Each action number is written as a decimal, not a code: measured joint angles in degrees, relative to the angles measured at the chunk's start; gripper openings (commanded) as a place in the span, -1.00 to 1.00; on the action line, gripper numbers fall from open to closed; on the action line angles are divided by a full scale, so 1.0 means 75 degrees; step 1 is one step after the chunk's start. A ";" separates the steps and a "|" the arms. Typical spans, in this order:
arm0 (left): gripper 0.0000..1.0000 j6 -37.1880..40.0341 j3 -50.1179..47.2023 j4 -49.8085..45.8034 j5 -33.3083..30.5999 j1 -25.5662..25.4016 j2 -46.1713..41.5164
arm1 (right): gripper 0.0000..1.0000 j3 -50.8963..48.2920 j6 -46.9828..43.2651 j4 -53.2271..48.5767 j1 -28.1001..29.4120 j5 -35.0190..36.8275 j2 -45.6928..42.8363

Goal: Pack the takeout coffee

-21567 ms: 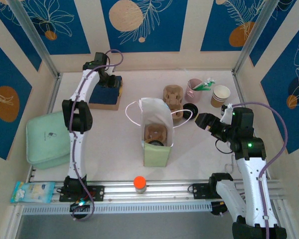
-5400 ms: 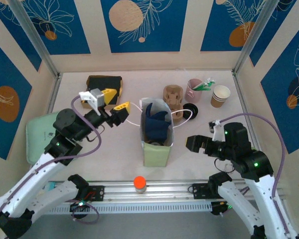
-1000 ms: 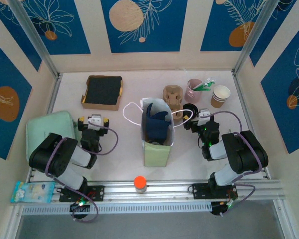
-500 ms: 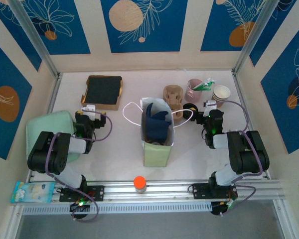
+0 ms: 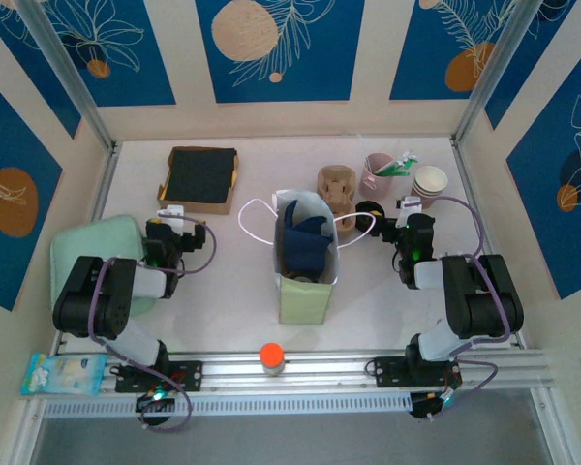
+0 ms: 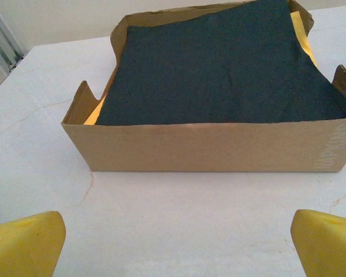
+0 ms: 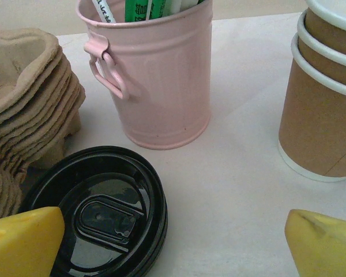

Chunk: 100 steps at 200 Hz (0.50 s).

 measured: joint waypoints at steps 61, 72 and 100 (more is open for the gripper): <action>1.00 0.0000 0.0000 0.0000 0.0000 0.0000 0.0000 | 0.98 0.0000 0.0003 0.0003 -0.0003 -0.0003 0.0000; 1.00 0.0000 0.0000 0.0000 0.0000 0.0000 0.0000 | 0.98 0.0000 0.0003 0.0003 -0.0003 -0.0003 0.0000; 1.00 0.0000 0.0000 0.0000 0.0000 0.0000 0.0000 | 0.98 0.0000 0.0003 0.0003 -0.0003 -0.0003 0.0000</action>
